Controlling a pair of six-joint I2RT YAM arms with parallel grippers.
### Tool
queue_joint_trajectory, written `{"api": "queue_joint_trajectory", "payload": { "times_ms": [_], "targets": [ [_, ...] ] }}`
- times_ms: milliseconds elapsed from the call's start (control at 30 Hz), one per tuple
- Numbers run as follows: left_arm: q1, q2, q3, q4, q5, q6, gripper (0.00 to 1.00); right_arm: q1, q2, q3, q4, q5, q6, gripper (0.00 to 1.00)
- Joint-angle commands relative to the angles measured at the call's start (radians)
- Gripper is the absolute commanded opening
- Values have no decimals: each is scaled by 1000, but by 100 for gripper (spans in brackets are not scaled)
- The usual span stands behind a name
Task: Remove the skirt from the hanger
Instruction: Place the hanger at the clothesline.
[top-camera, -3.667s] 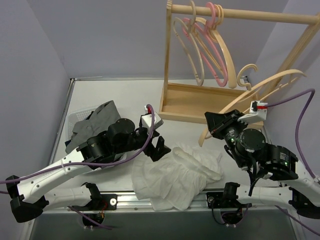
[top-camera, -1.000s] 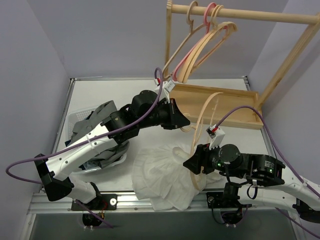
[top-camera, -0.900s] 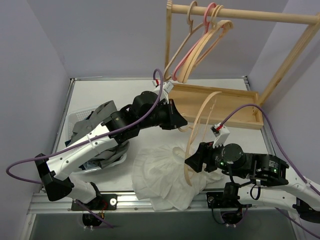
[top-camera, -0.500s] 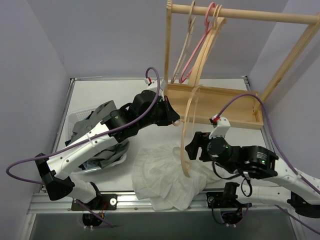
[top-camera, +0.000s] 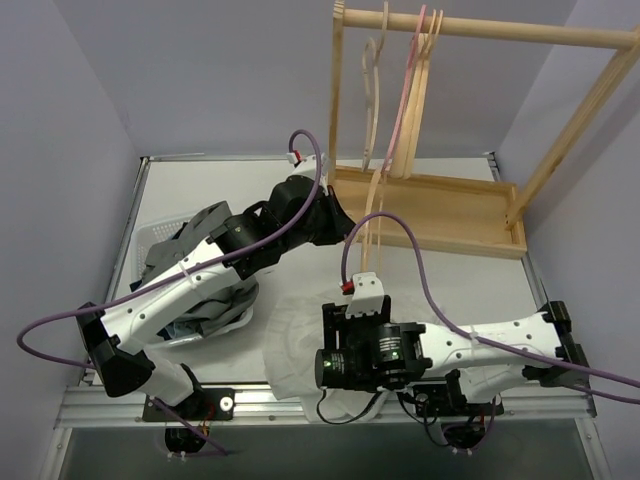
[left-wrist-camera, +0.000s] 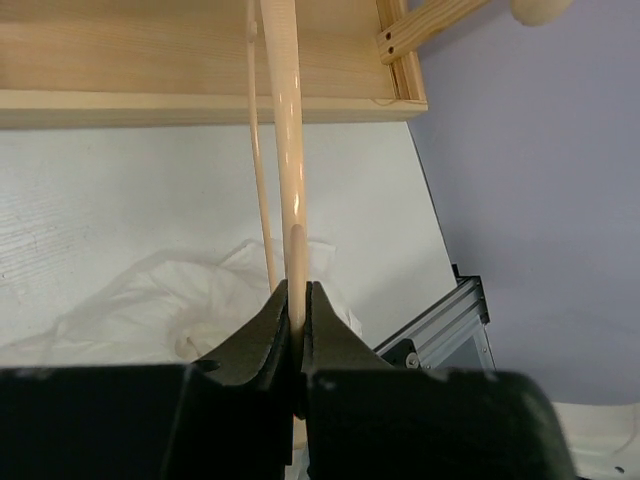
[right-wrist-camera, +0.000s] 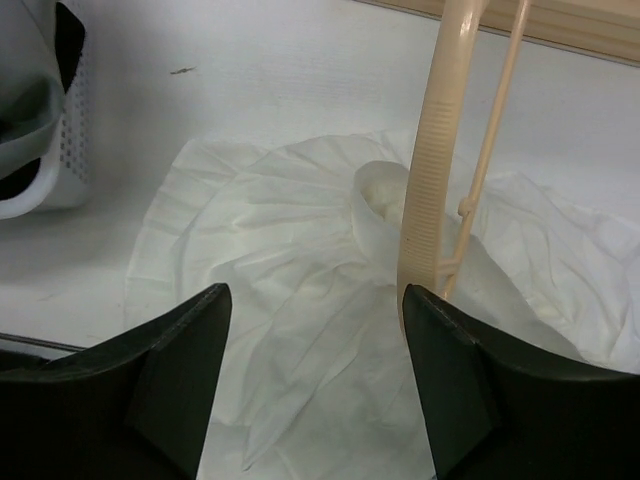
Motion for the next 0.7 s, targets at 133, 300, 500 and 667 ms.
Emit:
{"api": "queue_joint_trajectory", "payload": {
  "times_ms": [133, 300, 500, 667],
  "targets": [
    [5, -56, -25, 58, 20, -15, 2, 19, 119, 57, -211, 177, 237, 61],
    [8, -77, -41, 57, 20, -7, 2, -5, 125, 76, -211, 201, 208, 59],
    [8, -94, -50, 61, 38, -7, 2, -97, 117, 94, -202, 201, 122, 58],
    [8, -97, -44, 71, 61, -18, 2, -159, 123, 71, -170, 201, 79, 55]
  ]
}}
